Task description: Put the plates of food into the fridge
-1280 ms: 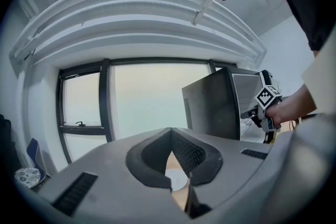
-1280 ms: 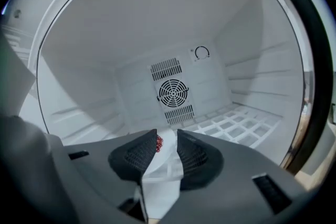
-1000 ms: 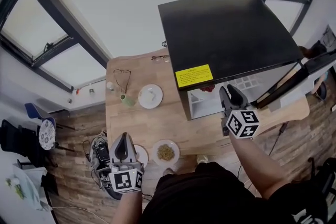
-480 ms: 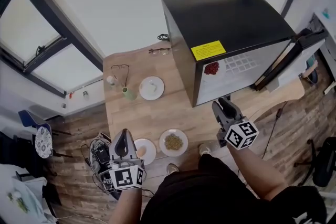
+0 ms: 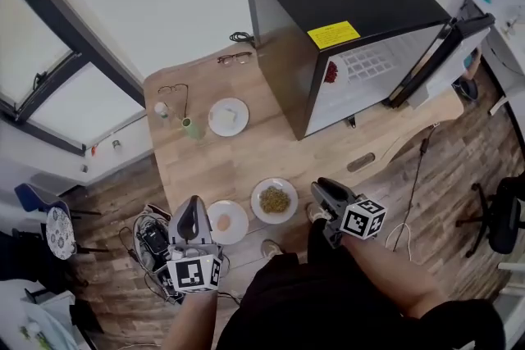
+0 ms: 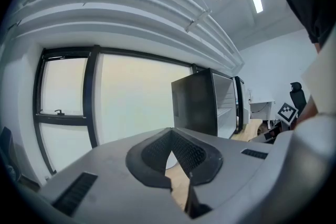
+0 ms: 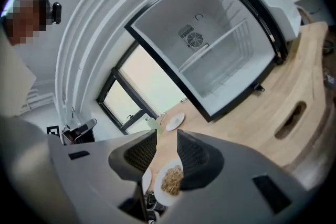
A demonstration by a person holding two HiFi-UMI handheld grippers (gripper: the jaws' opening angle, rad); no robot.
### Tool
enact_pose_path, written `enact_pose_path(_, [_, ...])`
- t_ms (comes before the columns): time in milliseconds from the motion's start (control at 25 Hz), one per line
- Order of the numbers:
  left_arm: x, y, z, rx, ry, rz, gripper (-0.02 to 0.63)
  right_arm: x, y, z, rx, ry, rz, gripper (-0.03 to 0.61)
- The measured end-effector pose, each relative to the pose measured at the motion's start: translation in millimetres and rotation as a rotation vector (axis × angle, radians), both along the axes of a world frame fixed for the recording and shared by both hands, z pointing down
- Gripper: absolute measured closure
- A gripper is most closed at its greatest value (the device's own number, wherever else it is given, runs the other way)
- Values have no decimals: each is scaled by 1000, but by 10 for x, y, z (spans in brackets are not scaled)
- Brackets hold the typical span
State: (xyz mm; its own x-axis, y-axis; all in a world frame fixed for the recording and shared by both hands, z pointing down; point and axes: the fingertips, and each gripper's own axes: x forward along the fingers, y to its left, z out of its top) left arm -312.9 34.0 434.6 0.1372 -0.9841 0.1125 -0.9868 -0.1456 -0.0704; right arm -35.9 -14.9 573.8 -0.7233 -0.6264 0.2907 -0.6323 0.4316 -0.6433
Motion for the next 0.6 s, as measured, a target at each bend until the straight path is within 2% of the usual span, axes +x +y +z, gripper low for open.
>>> enact_pose_path(320, [-54,157,90,-39,-44,77,609,-98,560,950,-288,-51,102,436])
enact_pose_path(360, [-87,182,97,-44,-52,79,609,-111,608,1049,-313,-53,113,416])
enact_pose_path(600, [-222,309,113,-65,-89,78,609,-230,694,1321,-404,-152,162,414])
